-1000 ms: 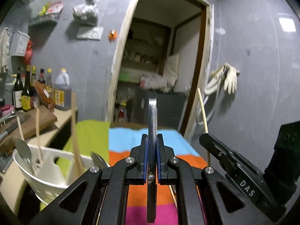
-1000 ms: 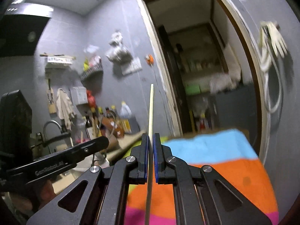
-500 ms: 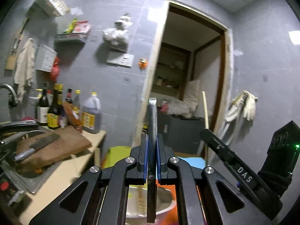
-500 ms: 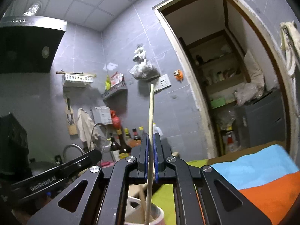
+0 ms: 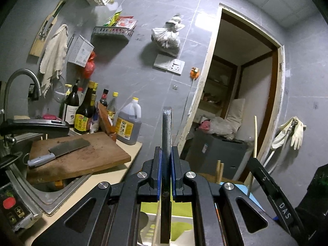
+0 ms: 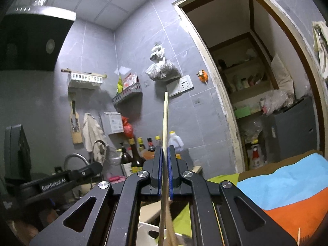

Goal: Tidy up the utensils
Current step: 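Lift the peeler and chopstick and carry both toward the white caddy, then lower the peeler and chopstick into the caddy and open both tools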

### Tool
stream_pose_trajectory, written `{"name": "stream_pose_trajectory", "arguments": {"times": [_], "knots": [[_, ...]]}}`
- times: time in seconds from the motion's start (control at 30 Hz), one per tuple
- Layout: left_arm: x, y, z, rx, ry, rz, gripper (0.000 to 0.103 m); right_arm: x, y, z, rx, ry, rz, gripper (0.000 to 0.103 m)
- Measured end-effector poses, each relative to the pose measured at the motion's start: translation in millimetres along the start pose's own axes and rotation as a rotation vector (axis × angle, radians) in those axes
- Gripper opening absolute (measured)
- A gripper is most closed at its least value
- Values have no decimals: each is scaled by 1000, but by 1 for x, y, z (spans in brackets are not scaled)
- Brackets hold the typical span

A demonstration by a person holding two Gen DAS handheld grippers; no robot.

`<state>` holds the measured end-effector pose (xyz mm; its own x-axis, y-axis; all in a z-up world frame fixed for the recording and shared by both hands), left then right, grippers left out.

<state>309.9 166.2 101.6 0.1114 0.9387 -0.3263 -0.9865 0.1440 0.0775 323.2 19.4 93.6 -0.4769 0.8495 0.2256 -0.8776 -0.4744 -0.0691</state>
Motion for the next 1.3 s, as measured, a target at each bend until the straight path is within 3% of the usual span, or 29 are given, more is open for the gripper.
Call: {"name": "stream_pose_trajectory", "arguments": {"times": [0.27, 0.67, 1.17, 1.3], "knots": [[-3, -13, -24, -6, -8, -30, 6, 2, -7, -20, 1, 89, -39, 3], [0, -19, -50, -2, -36, 23, 6, -1, -9, -44, 35, 130, -58, 3], [-3, -19, -77, 135, -63, 37, 6, -3, -9, -62, 122, 141, -58, 4], [-5, -11, -77, 138, -50, 21, 7, -6, -5, -62, 139, 139, -62, 5]]}}
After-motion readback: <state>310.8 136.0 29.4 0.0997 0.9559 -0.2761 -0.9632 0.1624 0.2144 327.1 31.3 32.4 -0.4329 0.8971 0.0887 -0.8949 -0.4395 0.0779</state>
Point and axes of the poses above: each gripper's, at about its wrist camera, not at the fingertips, and y roughly against the way its jaws point, x to its left, z to its top, the point moved 10 cm from there along -y, roughly the way its jaws point, and after that the axes turned 5 degrees about -z, right-handed, at the moved point
